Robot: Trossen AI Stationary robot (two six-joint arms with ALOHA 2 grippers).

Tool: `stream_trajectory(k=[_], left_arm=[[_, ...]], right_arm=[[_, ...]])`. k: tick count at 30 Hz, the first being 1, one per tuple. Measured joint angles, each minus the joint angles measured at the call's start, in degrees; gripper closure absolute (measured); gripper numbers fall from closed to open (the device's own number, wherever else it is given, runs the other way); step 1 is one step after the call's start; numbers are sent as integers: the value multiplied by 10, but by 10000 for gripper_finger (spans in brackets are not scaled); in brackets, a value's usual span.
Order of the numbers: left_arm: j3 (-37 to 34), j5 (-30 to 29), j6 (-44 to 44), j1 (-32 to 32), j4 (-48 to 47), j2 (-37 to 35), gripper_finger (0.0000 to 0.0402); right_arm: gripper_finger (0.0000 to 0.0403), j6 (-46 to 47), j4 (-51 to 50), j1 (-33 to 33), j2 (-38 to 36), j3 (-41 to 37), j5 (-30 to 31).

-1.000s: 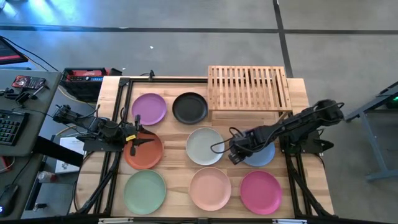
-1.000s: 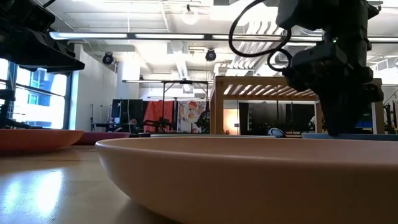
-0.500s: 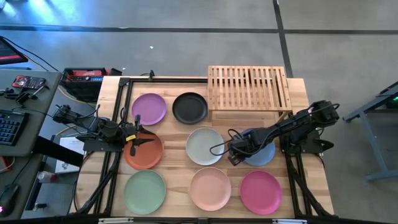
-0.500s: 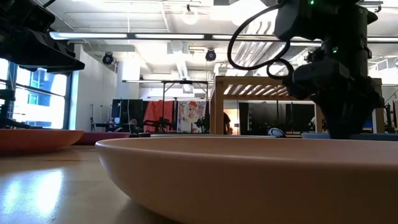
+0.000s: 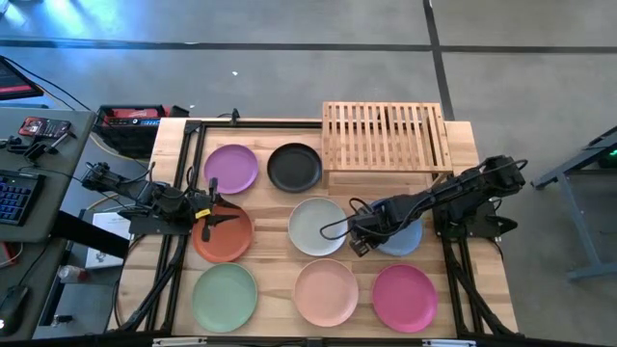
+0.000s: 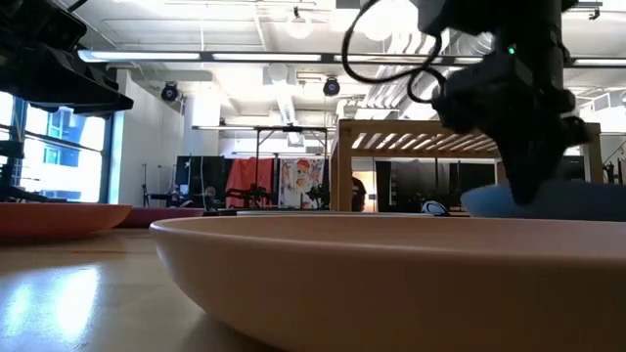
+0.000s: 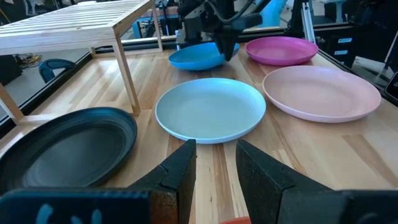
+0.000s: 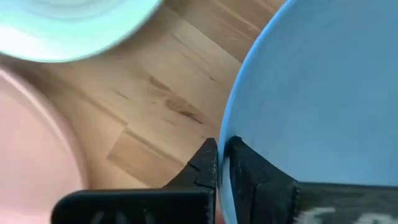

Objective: Place and stack plates onto a shelf
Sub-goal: Put the blue plate on the shelf

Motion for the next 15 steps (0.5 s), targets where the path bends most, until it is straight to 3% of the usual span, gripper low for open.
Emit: stream_trajectory(k=[15], left_arm=[[0,0,0,0,0,0,300]], right_arm=[[401,-45,-30,0,0,159,2]])
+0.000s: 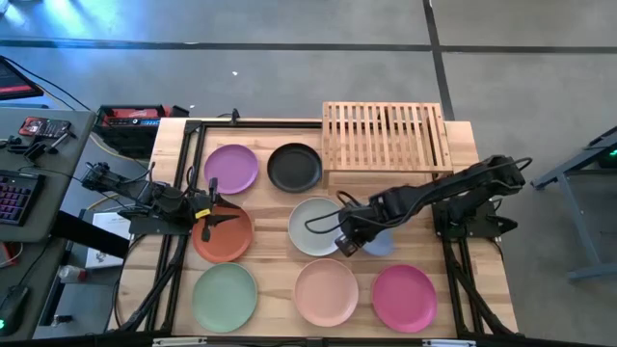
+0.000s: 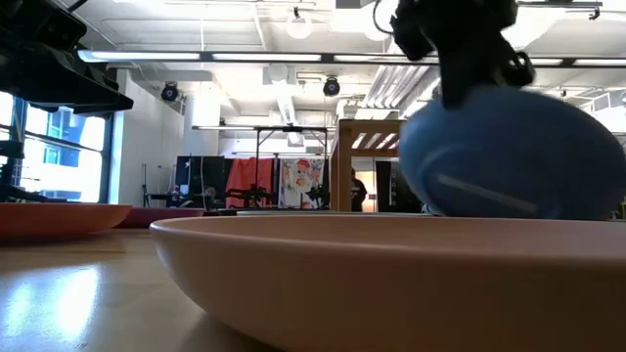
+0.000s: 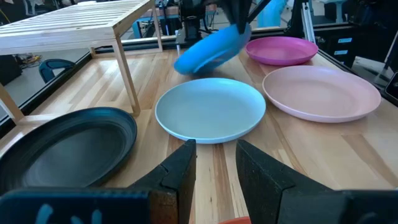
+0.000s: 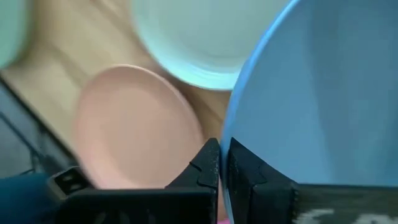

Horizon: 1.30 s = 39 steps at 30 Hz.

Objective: Place and stack plates onto a shelf
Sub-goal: Put the blue plate on the shelf

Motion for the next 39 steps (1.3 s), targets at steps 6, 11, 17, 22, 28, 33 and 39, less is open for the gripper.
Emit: stream_trajectory(k=[6,11,17,22,28,33,39], left_arm=[[0,0,0,0,1,0,300],[0,0,0,0,17,0,300],[0,0,0,0,37,0,300],[0,3,-89,0,88,0,300],[0,-9,-129,0,113,0,300],[0,-9,-142,0,125,0,300],[0,-10,-181,0,159,0,300]], right_arm=[[402,-37,0,0,0,70,-1],[402,-62,0,0,-1,119,2],[402,-77,-8,0,-1,160,25],[403,-96,-14,-2,-1,192,35],[403,-141,-18,-17,-1,236,44],[403,-210,-32,-41,-1,284,70],[403,-309,-96,-80,-1,353,124]])
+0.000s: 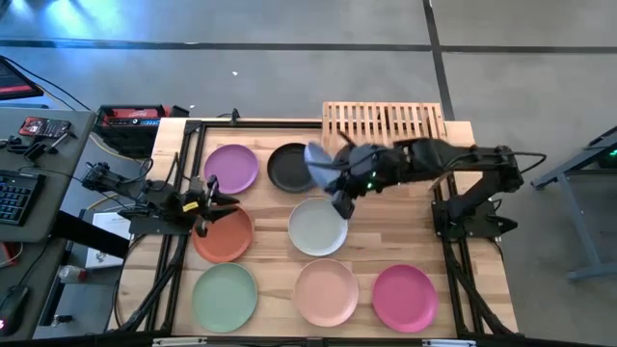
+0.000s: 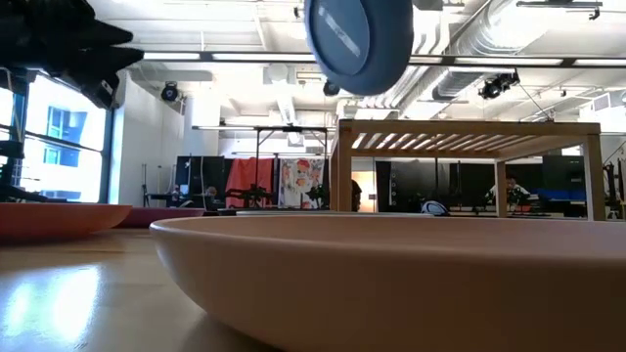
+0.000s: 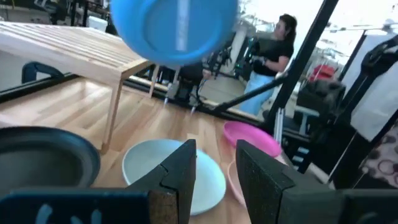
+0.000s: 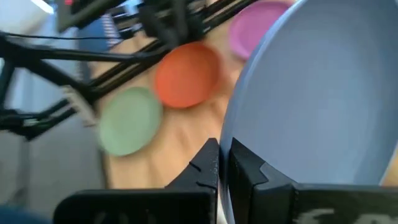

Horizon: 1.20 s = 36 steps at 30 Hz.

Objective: Place and stack plates onto a shelf
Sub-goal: Put the blue plate on the shelf

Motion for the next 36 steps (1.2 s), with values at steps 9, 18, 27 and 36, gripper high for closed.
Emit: stream_trajectory(k=[9,18,27,36], left_arm=[[0,-28,-89,0,66,0,300],[0,-88,-150,0,88,0,300],[0,-124,-149,0,93,0,300],[0,-124,-149,0,93,0,300]], right_arm=[[403,-191,-121,-69,-1,51,117],[403,-401,-204,-126,36,47,191],[403,-466,-237,-129,111,46,197],[403,-392,-269,-132,167,46,204]])
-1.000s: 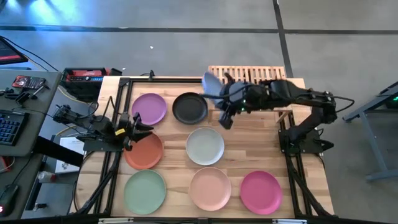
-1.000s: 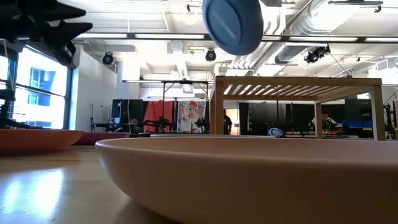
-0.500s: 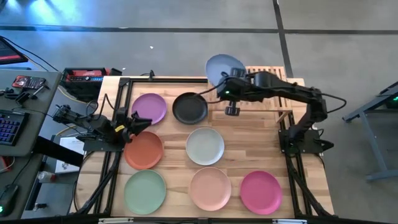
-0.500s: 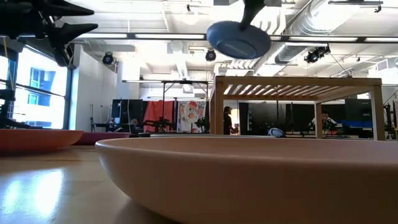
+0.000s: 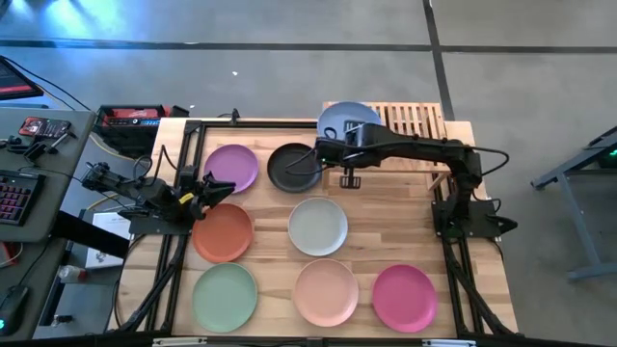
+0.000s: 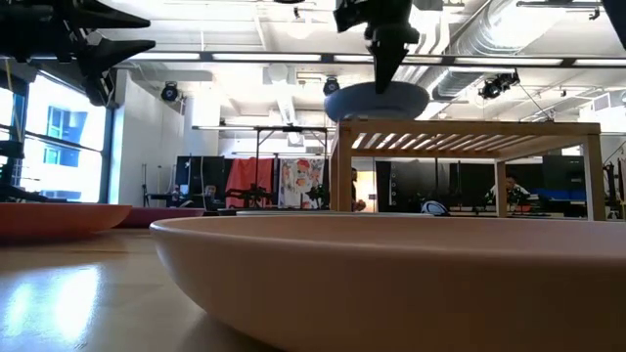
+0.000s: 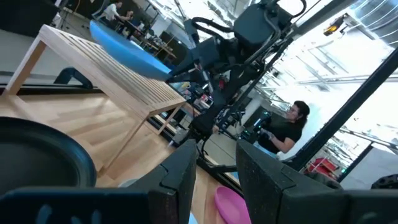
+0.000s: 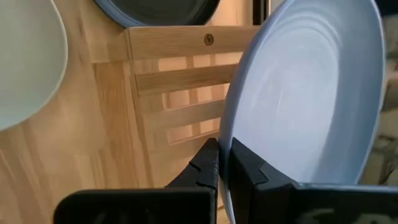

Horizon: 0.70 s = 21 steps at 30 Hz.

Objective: Place and stack plates onto a shelf
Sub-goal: Put the blue plate on the shelf

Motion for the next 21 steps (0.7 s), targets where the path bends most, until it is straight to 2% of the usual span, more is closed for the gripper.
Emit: stream_trajectory(k=[7,12,16,21], left_arm=[[0,0,0,0,-1,0,300],[0,0,0,0,-2,0,300],[0,0,0,0,-3,0,300],[0,0,0,0,-3,0,300]], right_arm=[[403,58,-8,-17,7,0,-28],[403,56,-8,-34,7,0,-102],[403,55,-7,-46,7,0,-116],[403,46,-6,-64,7,0,-170]])
